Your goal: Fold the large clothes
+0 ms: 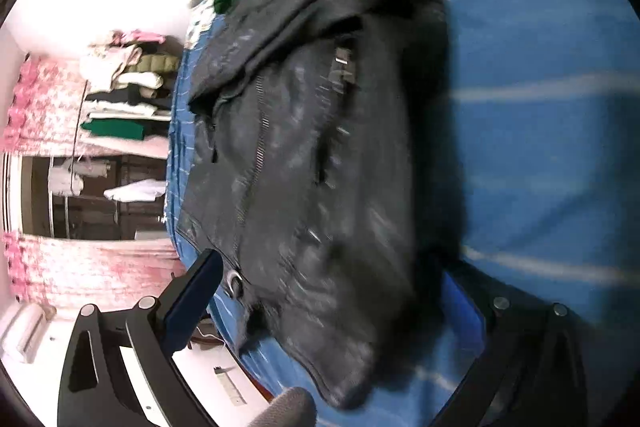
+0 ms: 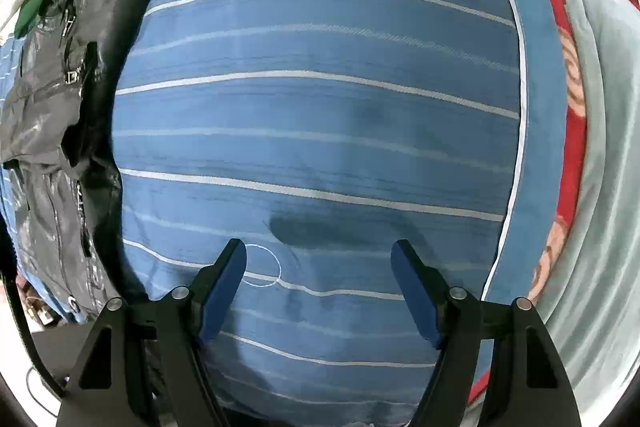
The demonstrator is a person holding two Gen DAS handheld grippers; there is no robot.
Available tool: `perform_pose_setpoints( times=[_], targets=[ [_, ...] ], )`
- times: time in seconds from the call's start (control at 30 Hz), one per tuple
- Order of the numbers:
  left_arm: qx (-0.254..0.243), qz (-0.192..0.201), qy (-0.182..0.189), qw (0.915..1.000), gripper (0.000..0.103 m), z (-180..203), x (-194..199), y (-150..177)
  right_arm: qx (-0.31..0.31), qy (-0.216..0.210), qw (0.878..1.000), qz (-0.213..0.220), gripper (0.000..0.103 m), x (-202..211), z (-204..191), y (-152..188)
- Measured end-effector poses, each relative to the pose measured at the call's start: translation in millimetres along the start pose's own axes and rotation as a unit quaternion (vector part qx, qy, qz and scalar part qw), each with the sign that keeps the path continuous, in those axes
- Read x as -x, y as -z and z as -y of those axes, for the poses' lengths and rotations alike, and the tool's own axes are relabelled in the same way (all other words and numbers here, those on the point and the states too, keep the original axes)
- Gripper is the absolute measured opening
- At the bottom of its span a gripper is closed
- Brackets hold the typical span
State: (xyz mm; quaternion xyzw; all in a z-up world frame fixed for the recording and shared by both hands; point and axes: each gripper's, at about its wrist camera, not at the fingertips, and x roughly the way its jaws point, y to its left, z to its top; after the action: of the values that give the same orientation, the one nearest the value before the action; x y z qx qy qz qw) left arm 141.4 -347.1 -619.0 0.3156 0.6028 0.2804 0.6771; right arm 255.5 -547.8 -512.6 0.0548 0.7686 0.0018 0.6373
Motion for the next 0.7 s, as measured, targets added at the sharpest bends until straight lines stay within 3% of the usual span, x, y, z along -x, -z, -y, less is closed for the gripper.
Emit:
perform_pose_setpoints(
  times=[0.1, 0.2, 0.23, 0.27, 0.3, 0.33, 0.37, 0.5, 0.53, 0.6, 0.63, 0.67, 0.7],
  targets=[
    [0.027, -0.011, -0.018, 0.9994, 0.103, -18.5, -17.3, -14.6, -0.002, -0.010, 1.000, 0.000, 0.076, -4.5, 4.5, -5.3],
    [0.060, -0.024, 0.007, 0.9979, 0.100, -43.9, -35.9, -22.2, 0.001, -0.071, 0.997, 0.014, 0.076, -11.3, 2.6, -19.5],
    [0.071, -0.023, 0.026, 0.9969, 0.088, -54.1, -38.0, -22.5, 0.005, -0.122, 0.992, 0.023, 0.076, -13.7, -1.3, -28.2],
    [0.078, -0.018, 0.046, 0.9958, 0.057, -60.7, -37.2, -21.8, 0.009, -0.161, 0.987, 0.027, 0.076, -15.1, -4.2, -34.7],
    [0.083, -0.014, 0.073, 0.9938, 0.041, -66.6, -35.6, -20.8, 0.014, -0.240, 0.970, 0.033, 0.076, -17.9, -10.4, -46.8],
    [0.089, -0.011, 0.099, 0.9911, 0.021, -73.7, -32.5, -19.6, 0.016, -0.289, 0.956, 0.037, 0.076, -20.0, -15.3, -55.6],
    [0.089, -0.003, 0.110, 0.9900, 0.013, -79.3, -28.1, -18.9, 0.016, -0.324, 0.945, 0.039, 0.078, -22.1, -19.4, -63.2],
    [0.100, 0.023, 0.135, 0.9855, 0.008, -100.0, -13.2, -17.3, 0.009, -0.443, 0.896, 0.035, 0.083, -41.4, -55.4, -96.0],
    [0.103, 0.028, 0.142, 0.9841, 0.006, -105.1, -12.4, -18.4, 0.005, -0.457, 0.889, 0.022, 0.083, -52.4, -66.5, -106.8],
    [0.102, 0.031, 0.155, 0.9821, 0.006, -111.9, -15.9, -19.8, -0.018, -0.458, 0.888, -0.010, 0.083, -69.7, -80.3, -121.0],
    [0.103, 0.030, 0.169, 0.9798, 0.006, -116.3, -19.8, -20.4, -0.036, -0.456, 0.889, -0.019, 0.073, -72.7, -82.3, -124.7],
    [0.102, 0.030, 0.176, 0.9786, 0.006, -120.2, -22.9, -21.2, -0.054, -0.443, 0.895, -0.018, 0.042, -78.4, -89.5, -125.7],
    [0.099, 0.035, 0.187, 0.9766, 0.006, -126.4, -26.2, -22.1, -0.071, -0.426, 0.902, -0.012, 0.041, -78.7, -97.1, -125.4]
  ],
)
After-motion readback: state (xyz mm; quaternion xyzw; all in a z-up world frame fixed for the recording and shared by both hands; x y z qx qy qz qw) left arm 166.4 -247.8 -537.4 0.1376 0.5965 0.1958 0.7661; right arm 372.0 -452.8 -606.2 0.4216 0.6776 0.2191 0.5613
